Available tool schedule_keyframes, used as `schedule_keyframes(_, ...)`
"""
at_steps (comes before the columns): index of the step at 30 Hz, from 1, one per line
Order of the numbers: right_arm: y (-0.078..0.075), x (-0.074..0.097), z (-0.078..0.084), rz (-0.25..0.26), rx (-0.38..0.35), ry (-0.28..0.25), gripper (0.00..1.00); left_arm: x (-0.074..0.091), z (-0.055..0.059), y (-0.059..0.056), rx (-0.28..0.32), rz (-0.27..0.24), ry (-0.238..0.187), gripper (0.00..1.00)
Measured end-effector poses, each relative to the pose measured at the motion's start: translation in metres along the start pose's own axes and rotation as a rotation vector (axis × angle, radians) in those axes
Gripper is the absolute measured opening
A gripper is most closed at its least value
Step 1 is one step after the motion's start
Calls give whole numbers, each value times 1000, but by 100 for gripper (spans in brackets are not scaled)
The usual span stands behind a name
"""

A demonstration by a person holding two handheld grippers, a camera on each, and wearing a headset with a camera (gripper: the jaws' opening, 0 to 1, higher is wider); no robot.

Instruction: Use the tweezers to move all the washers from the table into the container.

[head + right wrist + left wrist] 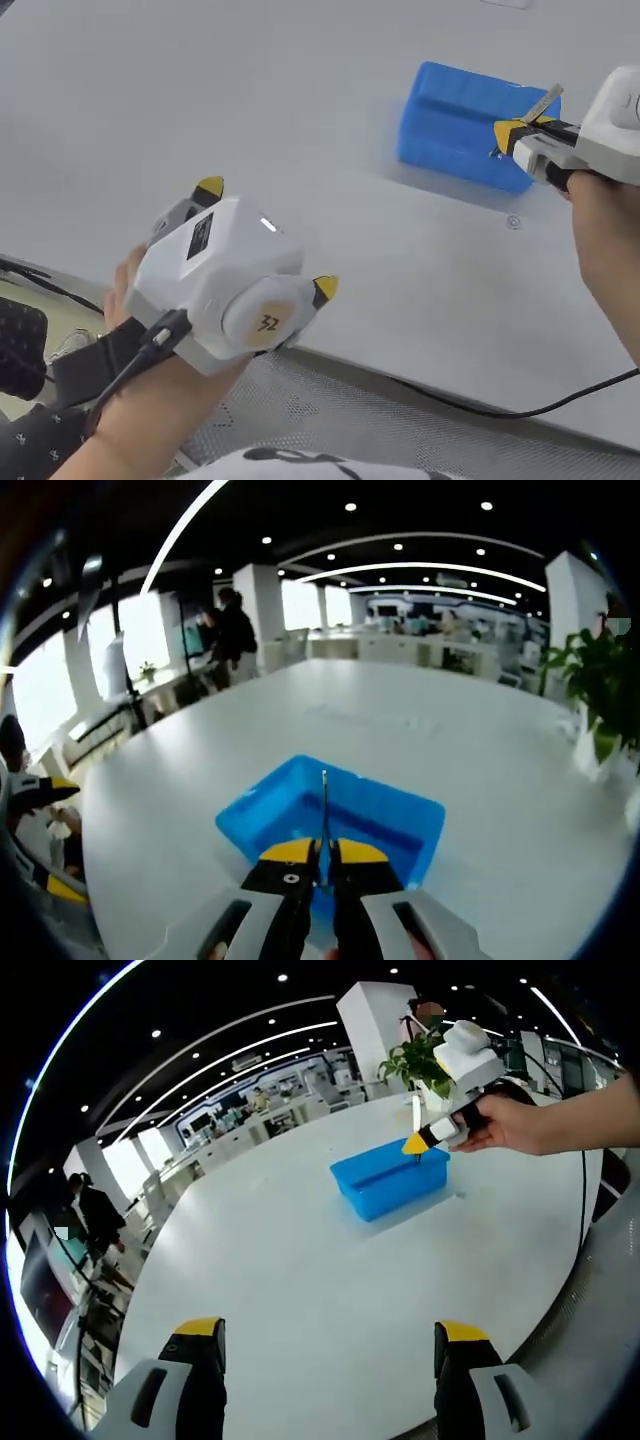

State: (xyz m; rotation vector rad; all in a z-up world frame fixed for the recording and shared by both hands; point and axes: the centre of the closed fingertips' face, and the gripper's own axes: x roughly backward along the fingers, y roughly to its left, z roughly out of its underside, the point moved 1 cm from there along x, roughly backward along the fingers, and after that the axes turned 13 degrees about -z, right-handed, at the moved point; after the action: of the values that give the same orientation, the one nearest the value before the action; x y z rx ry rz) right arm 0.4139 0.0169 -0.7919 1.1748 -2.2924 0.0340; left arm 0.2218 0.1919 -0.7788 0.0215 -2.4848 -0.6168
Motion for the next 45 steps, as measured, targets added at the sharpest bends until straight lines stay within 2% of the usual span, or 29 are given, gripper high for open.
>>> schedule_keyframes(5, -3, -4, 4, 3, -18, 4, 4, 0, 0, 0, -3, -1, 4, 87)
schedule_keyframes(15, -3, -7, 15, 12, 1, 35, 4, 0, 1, 0, -4, -3, 9, 87)
schedule_keyframes(26, -6, -5, 15, 10, -18, 28, 4, -1, 2, 0, -9, -1, 11, 87)
schedule_keyframes(32, -1, 6, 0, 11, -18, -19, 4, -1, 3, -1, -12, 1, 13, 87)
schedule_keyframes(38, 1, 27, -13, 14, -18, -65, 4, -1, 3, -2, -14, 4, 13, 87)
schedule_keyframes(45, 8, 48, -19, 25, -2, -93, 4, -1, 3, -3, -20, 9, 12, 87)
